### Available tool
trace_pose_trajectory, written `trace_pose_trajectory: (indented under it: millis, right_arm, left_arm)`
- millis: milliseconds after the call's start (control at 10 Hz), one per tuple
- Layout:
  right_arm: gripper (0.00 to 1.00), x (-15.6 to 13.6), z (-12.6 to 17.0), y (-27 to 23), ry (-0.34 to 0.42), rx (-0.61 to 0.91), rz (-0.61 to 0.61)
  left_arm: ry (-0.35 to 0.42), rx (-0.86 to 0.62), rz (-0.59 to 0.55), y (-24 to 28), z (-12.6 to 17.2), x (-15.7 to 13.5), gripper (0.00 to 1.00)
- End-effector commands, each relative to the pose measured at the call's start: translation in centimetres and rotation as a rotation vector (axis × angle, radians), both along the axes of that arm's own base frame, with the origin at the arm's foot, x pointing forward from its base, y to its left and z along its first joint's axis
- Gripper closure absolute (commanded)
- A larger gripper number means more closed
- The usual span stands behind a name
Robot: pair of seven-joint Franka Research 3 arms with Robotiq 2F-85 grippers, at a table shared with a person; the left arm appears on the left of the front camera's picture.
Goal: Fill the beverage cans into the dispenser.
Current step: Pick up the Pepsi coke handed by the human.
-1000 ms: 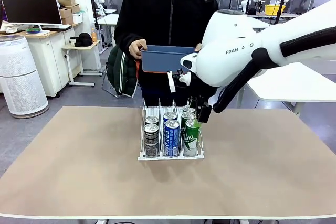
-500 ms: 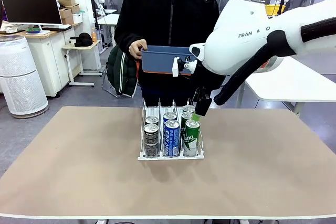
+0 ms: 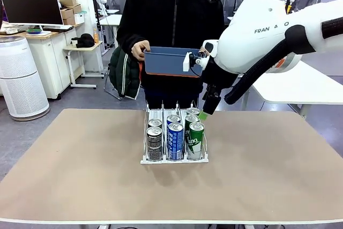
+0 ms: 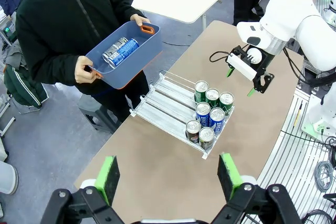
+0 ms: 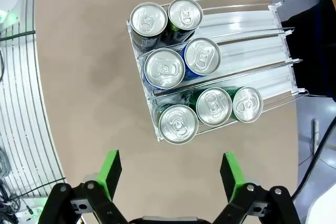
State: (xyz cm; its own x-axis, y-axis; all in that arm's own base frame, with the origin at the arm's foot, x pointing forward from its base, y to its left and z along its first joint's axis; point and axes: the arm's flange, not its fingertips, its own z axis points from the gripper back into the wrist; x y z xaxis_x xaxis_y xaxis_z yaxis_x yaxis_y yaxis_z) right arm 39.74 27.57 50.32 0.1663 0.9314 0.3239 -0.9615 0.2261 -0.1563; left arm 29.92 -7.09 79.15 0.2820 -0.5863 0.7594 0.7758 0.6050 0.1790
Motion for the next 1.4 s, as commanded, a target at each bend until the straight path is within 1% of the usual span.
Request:
trace_pose_trajectory:
  millis: [0,800,900,1000,1100,1200,1300]
  right_arm:
    - [0.0,0.0,-0.3,0.4,0.001,-0.008,0.007]
    - [0.0,-0.1,-0.1,0.2,0.001,-0.002,0.005]
    - [0.0,1.2,2.5,-0.7,-0.005,0.04,0.002]
    - [0.0,1.6,5.2,-1.2,-0.038,0.087,-0.075]
    - [0.0,2.2,8.0,-2.6,-0.067,0.148,-0.054]
    - [0.0,3.2,11.8,-4.9,-0.084,0.156,-0.061]
    - [0.0,3.3,15.1,-6.3,-0.087,0.184,-0.098]
  left_arm:
    - [-0.003,0.0,0.007,0.1,-0.1,0.1,0.0]
    - [-0.003,0.0,0.007,0.1,-0.1,0.1,0.0]
    - [-0.003,0.0,0.007,0.1,-0.1,0.1,0.0]
    - [-0.003,0.0,0.007,0.1,-0.1,0.1,0.0]
    - [-0.003,0.0,0.007,0.1,-0.1,0.1,0.0]
    - [-0.003,0.0,0.007,0.1,-0.1,0.1,0.0]
    - [-0.003,0.0,0.007,0.1,-0.1,0.1,0.0]
